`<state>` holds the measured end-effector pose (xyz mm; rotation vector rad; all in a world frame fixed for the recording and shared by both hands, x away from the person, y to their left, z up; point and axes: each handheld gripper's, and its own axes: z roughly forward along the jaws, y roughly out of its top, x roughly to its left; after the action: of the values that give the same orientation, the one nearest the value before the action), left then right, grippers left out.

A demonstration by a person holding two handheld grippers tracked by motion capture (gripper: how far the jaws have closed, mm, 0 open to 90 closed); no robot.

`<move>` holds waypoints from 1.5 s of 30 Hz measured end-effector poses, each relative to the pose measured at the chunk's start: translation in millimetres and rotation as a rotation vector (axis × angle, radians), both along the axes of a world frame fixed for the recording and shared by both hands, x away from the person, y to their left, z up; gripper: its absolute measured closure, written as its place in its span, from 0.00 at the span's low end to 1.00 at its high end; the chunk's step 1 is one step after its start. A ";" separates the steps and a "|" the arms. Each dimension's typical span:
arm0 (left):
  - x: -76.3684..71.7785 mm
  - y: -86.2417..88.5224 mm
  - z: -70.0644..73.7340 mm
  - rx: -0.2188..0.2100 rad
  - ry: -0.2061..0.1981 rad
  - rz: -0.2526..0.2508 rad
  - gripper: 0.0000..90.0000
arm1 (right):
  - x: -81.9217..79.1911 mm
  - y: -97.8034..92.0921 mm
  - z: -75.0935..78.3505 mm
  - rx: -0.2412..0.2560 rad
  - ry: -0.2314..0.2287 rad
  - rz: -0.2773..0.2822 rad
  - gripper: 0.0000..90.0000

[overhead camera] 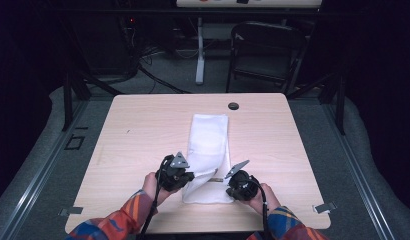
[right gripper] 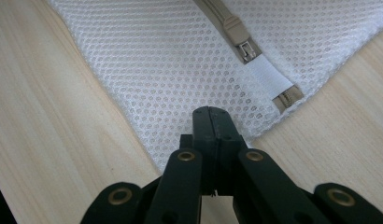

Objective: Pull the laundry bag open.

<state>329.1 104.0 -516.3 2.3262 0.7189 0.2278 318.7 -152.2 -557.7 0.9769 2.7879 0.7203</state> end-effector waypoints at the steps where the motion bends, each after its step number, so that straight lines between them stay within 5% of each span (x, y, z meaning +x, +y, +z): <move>1: -0.2 3.1 0.3 0.002 -0.001 0.008 0.99 | 0.0 0.0 0.0 0.000 0.000 0.000 1.00; 24: -3.8 47.8 1.4 0.042 0.004 0.125 0.99 | -0.3 0.9 0.4 -0.007 0.005 -0.015 1.00; 41: -3.3 52.2 -4.1 0.091 0.051 0.122 0.99 | 2.4 -1.1 3.3 -0.038 0.038 -0.016 1.00; 45: -2.6 51.3 -5.1 0.097 0.054 0.116 0.98 | 5.5 -2.0 6.9 -0.026 0.003 -0.028 1.00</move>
<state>326.5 155.3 -521.5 2.3926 0.8893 0.2574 324.2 -154.2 -550.8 1.0113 2.7729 0.6772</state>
